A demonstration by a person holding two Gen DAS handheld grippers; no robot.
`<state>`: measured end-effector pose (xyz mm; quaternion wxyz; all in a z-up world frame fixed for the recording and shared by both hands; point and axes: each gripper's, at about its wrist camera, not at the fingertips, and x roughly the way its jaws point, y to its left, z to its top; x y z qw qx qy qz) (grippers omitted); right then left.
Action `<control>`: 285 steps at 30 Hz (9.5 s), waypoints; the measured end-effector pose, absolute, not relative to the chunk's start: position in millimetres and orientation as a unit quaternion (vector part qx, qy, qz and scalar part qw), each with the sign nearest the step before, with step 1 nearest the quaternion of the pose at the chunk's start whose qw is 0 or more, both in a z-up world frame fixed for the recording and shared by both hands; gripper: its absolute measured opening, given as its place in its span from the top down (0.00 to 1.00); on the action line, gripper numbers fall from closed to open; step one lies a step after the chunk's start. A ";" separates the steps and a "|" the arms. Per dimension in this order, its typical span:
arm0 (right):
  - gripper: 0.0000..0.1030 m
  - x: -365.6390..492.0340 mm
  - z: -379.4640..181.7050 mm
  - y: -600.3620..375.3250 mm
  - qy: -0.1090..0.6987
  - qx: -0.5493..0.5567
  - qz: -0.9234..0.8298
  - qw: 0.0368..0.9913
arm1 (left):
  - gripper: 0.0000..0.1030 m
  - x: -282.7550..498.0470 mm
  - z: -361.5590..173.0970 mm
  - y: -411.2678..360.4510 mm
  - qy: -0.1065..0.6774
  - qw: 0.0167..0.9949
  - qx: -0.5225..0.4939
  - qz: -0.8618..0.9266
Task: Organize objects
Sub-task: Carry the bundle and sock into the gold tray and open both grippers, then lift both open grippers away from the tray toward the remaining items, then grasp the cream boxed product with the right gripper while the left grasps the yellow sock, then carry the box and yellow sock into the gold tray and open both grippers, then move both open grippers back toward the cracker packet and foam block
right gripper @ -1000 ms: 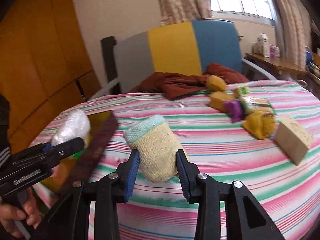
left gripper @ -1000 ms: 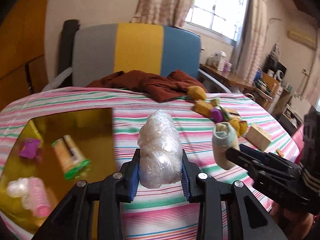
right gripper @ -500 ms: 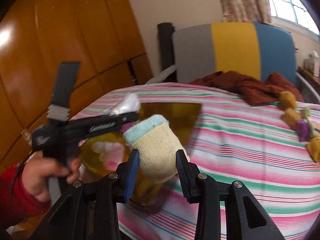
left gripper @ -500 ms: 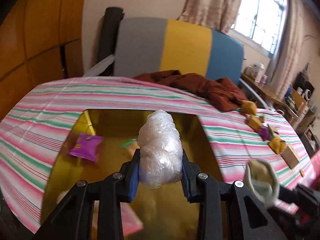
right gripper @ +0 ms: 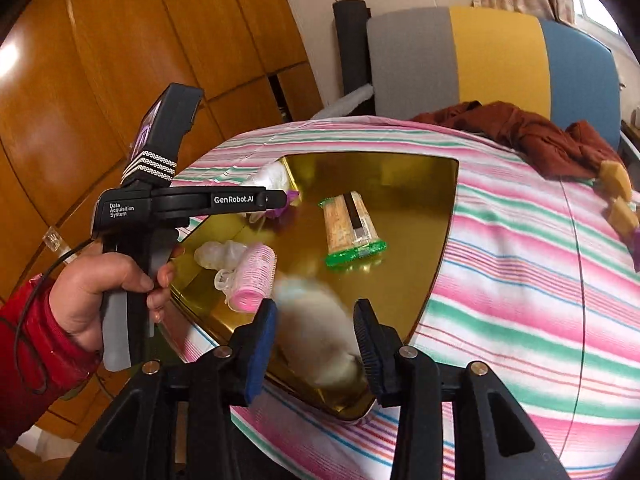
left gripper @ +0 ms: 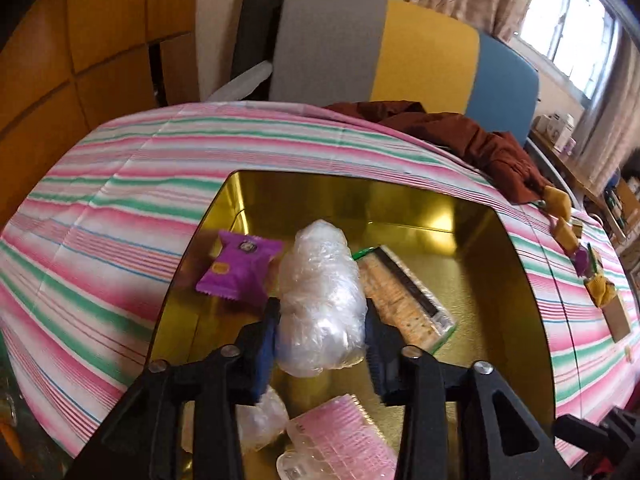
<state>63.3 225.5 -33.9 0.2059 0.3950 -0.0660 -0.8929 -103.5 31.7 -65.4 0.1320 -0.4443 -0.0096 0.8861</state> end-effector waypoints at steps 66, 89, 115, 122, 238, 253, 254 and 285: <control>0.26 126.5 -42.9 652.2 -0.104 0.353 -0.914 -0.172 | 0.00 32.8 -45.4 286.2 0.011 0.292 -0.444 0.847; 0.49 76.2 -86.7 659.6 -0.142 0.376 -0.908 -0.123 | 0.00 31.7 -64.5 358.8 0.058 0.320 -0.460 0.826; 0.50 93.9 -91.2 658.2 -0.125 0.330 -0.904 -0.243 | 0.00 -8.7 -82.6 506.3 0.054 0.333 -0.446 0.829; 0.49 94.3 -93.6 659.9 -0.129 0.330 -0.902 -0.247 | 0.08 -19.1 -102.1 528.3 0.088 0.320 -0.435 0.837; 0.48 -6.4 -21.8 263.2 -0.096 0.366 -0.914 0.145 | 0.00 -50.0 -15.9 21.3 -0.162 0.042 -0.342 0.925; 0.48 24.0 -16.2 324.9 -0.089 0.346 -0.931 0.074 | 0.00 -25.9 -11.1 77.5 -0.138 0.108 -0.356 0.918; 0.48 25.1 -18.1 331.9 -0.094 0.348 -0.930 0.071 | 0.00 -24.0 -9.7 83.5 -0.132 0.115 -0.355 0.918; 0.47 -7.8 -46.9 656.5 -0.142 0.370 -0.911 -0.116 | 0.00 14.7 -48.7 290.6 -0.004 0.278 -0.416 0.866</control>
